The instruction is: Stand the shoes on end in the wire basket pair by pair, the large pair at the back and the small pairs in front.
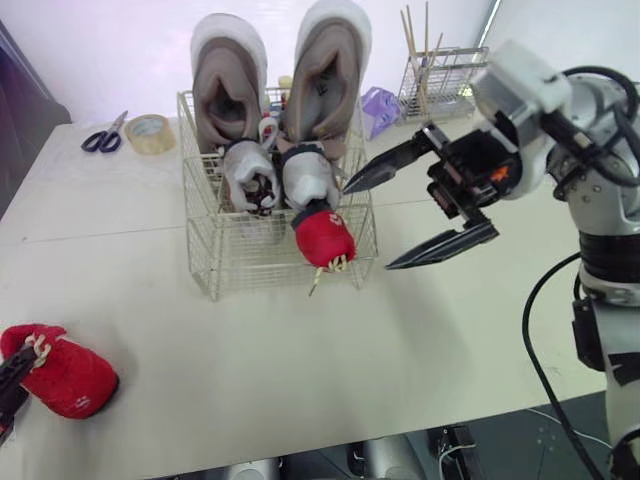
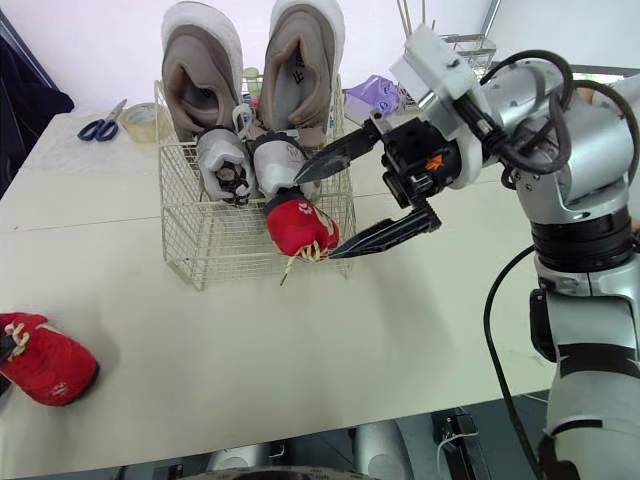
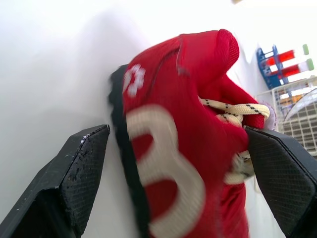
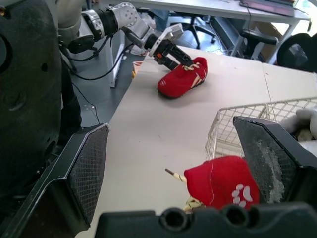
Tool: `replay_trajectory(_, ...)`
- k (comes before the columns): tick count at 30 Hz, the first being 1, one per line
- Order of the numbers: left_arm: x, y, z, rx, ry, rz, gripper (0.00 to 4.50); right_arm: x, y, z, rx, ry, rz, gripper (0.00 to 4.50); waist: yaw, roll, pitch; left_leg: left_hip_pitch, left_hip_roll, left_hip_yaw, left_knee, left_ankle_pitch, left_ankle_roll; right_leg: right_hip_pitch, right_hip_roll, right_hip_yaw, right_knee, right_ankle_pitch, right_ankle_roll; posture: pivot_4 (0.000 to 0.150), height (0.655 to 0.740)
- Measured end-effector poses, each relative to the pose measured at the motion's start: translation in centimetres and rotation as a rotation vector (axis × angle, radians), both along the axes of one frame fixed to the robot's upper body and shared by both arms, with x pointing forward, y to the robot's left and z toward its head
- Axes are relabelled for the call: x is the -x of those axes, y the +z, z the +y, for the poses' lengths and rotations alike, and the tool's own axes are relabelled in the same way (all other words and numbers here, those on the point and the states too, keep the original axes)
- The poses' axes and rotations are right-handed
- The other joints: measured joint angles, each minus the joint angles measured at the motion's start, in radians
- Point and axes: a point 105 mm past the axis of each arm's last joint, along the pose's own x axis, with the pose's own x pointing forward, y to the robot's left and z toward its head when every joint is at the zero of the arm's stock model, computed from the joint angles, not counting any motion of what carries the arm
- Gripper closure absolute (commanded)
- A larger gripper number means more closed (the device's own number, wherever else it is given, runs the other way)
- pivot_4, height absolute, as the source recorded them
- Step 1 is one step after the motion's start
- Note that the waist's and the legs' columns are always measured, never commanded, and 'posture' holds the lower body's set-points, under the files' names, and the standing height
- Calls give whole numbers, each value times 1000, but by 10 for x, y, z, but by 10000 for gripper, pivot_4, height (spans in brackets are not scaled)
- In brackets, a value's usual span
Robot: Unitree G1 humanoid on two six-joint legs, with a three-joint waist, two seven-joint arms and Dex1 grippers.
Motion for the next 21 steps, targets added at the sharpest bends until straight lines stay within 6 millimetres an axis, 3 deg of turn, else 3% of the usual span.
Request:
replay_trajectory(1, -3, -2, 0, 5, 1, 1, 7902, 1, 0, 0, 3, -4, -4, 0, 2, 2, -1, 0, 0, 0, 0, 0, -1, 0, 0, 0, 0, 0, 0, 1500, 7400)
replay_trajectory(6, -12, -13, -1, 22, -7, 21, 32677, 1, -3, -1, 10, -29, 4, 0, 0, 3, -2, 0, 0, 0, 0, 0, 0, 1, -8, -15, 0, 0, -1, 1500, 7400)
replay_trajectory(9, -16, -13, -4, 20, -27, 21, 43907, 2, -3, -1, 19, -45, 0, 0, 4, 3, -2, 0, 0, 0, 0, 0, 0, 1, -9, -16, 0, 0, -1, 1500, 7400)
replay_trajectory(15, -16, -9, -3, -4, -45, 30, 44421, 0, -2, -6, 8, -82, -5, 0, 1, 3, -2, -1, 0, 0, 0, 0, 0, 1, -9, -17, 0, 0, -1, 1500, 7400)
replay_trajectory(17, -18, 3, -5, -42, -68, 10, 44421, -2, -1, -8, 3, -101, -5, 0, -2, 1, -2, -1, 0, 0, 0, 0, 0, 0, -9, -17, 0, 0, -1, 1500, 7400)
replay_trajectory(19, -24, 34, -5, -131, -88, -61, 44421, -3, 2, -11, -8, -131, -5, 0, -2, -2, -2, -1, 1, -1, 0, -1, -2, 0, -10, -19, 0, 0, -1, 1500, 7400)
replay_trajectory(21, -38, 93, -11, -325, -113, -211, 44421, -8, 6, -18, -21, -196, -13, 0, 4, -4, -2, -2, 0, -3, 0, -1, -2, -3, -12, -21, -1, 0, -1, 1500, 7400)
